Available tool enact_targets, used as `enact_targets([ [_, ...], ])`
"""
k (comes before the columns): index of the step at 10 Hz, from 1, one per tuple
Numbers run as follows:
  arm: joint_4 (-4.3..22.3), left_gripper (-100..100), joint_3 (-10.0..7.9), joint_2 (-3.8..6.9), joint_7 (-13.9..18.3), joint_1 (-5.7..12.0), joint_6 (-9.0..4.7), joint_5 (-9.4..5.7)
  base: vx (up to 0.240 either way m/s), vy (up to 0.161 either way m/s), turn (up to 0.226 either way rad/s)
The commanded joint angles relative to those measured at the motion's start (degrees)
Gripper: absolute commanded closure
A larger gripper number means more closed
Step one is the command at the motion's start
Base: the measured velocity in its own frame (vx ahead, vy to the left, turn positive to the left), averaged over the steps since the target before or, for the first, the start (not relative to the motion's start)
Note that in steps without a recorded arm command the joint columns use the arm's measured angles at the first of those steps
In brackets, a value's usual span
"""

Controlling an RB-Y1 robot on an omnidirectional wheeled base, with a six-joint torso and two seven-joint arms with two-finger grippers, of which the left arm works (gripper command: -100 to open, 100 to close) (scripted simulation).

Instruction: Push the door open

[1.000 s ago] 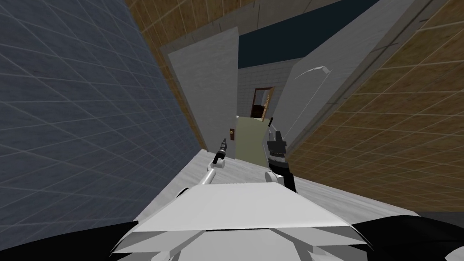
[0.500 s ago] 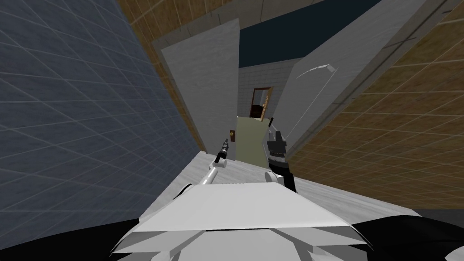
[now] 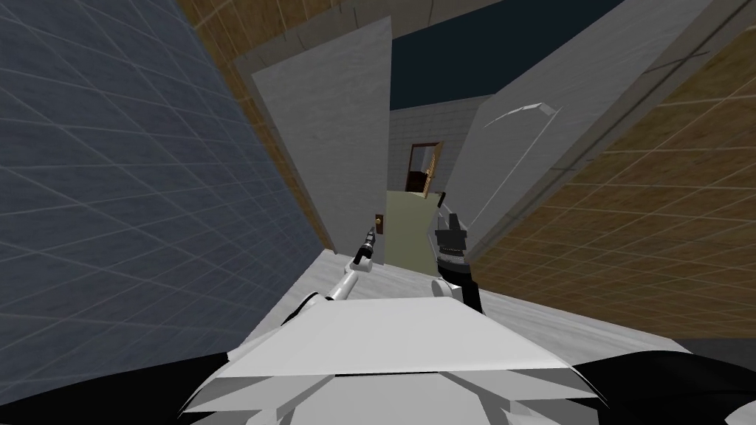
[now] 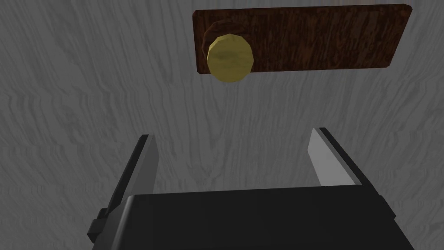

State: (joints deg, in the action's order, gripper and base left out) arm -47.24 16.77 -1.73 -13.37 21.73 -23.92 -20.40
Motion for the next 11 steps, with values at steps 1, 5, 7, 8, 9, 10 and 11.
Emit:
enact_targets([
  [1, 0.0, -100, 0.0, 0.0, 0.0, 0.0, 0.0, 0.0, 0.047, 0.025, -0.014],
  [5, 0.64, -100, -0.54, 3.11, 0.1, 0.45, -0.1, -0.04, 0.159, -0.046, -0.02],
  [7, 0.85, -100, -0.82, 2.81, 0.14, 0.63, -0.09, -0.04, 0.213, -0.061, -0.024],
  [8, 0.94, -100, -0.95, 2.26, 0.16, 0.7, -0.09, -0.05, 0.175, -0.066, -0.016],
  [9, 1.06, -100, -1.1, 1.21, 0.18, 0.79, -0.08, -0.05, 0.188, -0.054, -0.02],
  [10, 1.13, -100, -1.2, 0.17, 0.2, 0.86, -0.08, -0.05, 0.195, -0.032, -0.019],
  [11, 2.24, -100, -1.11, 0.65, 0.3, 1.44, -0.54, -0.07, 0.084, -0.011, -0.004],
])
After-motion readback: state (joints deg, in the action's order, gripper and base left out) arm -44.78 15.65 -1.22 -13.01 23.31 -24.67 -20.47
